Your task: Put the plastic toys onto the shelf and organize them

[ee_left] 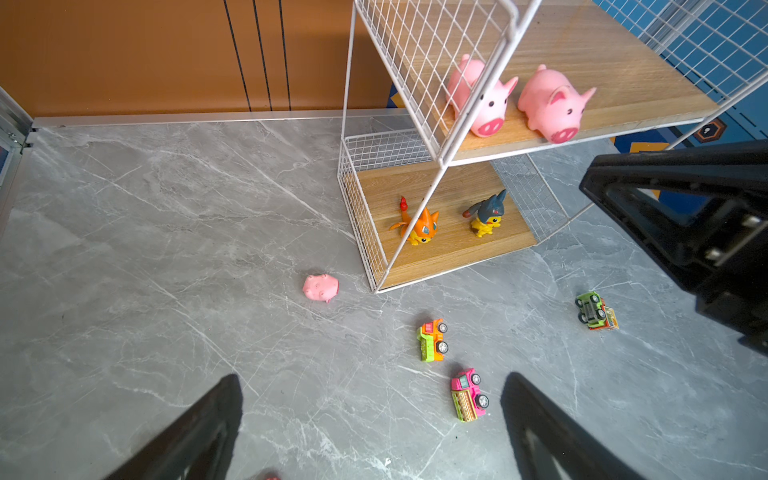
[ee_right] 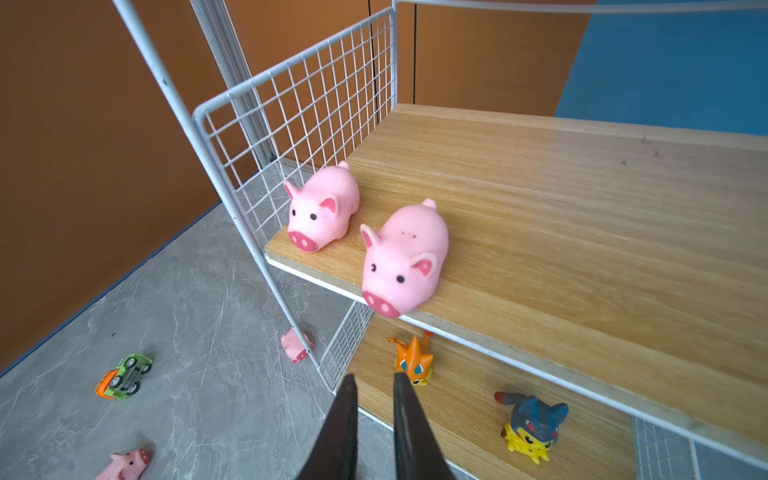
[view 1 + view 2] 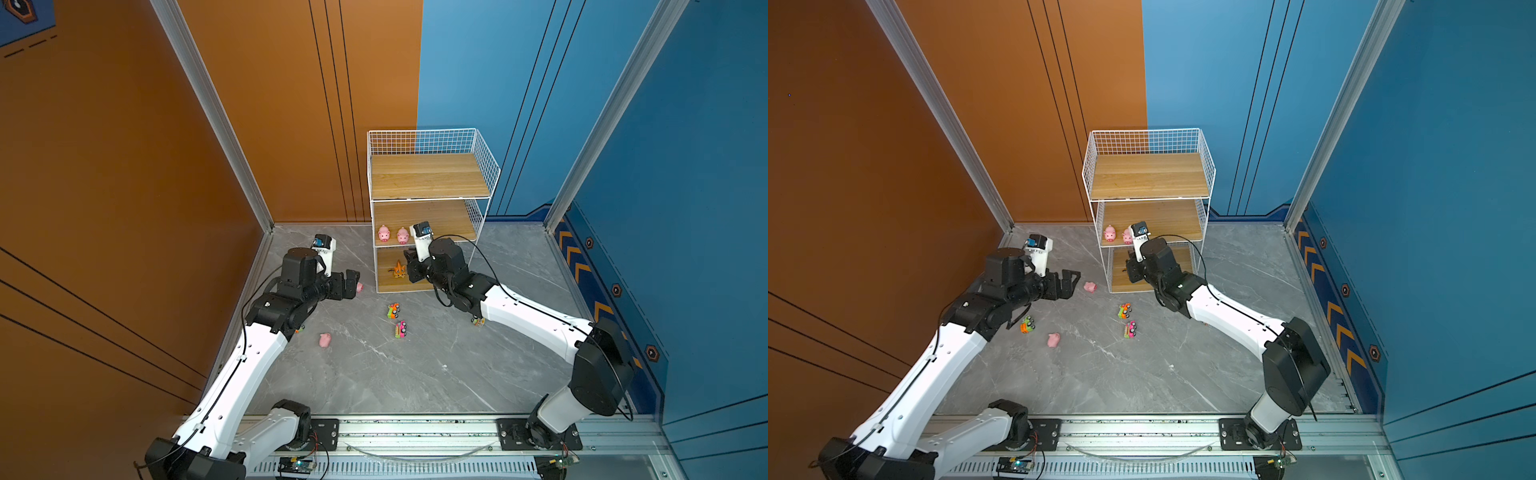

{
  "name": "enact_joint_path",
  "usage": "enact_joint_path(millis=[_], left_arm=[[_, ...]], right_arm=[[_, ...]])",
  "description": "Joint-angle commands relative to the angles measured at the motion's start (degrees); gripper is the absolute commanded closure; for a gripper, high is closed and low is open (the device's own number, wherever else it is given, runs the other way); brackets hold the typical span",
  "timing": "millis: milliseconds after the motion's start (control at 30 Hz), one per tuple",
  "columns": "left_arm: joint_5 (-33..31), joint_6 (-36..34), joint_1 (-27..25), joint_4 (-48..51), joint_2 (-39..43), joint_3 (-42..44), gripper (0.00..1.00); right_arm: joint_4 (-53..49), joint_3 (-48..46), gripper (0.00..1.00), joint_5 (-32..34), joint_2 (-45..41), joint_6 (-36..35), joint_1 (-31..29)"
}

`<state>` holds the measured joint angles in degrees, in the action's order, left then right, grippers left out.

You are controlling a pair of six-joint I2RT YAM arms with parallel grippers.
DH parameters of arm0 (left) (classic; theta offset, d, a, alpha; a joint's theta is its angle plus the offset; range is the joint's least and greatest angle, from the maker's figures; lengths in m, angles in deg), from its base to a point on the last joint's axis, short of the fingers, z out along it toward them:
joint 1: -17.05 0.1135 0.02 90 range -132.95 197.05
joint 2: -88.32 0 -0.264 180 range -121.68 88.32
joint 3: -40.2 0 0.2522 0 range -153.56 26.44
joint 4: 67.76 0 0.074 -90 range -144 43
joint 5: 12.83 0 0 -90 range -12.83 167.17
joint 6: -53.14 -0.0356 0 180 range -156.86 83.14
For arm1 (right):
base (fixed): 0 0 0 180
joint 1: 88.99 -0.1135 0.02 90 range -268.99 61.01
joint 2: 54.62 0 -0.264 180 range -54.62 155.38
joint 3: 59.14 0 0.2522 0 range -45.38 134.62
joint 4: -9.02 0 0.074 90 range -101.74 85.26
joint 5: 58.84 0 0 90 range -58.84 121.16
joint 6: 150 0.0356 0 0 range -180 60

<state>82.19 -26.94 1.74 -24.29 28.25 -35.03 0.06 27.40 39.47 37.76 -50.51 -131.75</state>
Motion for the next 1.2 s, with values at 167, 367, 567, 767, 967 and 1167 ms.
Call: enact_joint_path(millis=[167,367,567,767,967,1167], left_arm=[[1.18,0.20,0.55,-0.65,-0.47,0.65,0.02],[1.36,0.24,0.63,-0.61,-0.59,0.65,0.02],[1.40,0.30,0.63,-0.63,-0.48,0.65,0.02],[1.40,0.23,0.63,-0.65,-0.47,0.65,0.02],[1.47,0.28,0.63,-0.62,-0.38,0.65,0.02],[1.49,0.28,0.67,-0.58,-0.57,0.65,0.02]], right_arm=[[4.20,1.94,0.85,3.86,1.57,0.87,-0.01],[6.15,1.69,0.86,4.93,1.74,1.30,-0.25],[8.16,1.84,0.88,5.90,2.44,1.56,-0.54],[9.42,2.15,0.88,6.98,3.44,1.23,-0.97],[9.65,3.07,0.88,8.35,4.48,0.33,-1.10],[10.58,3.54,0.88,9.37,4.94,-0.13,-1.10]])
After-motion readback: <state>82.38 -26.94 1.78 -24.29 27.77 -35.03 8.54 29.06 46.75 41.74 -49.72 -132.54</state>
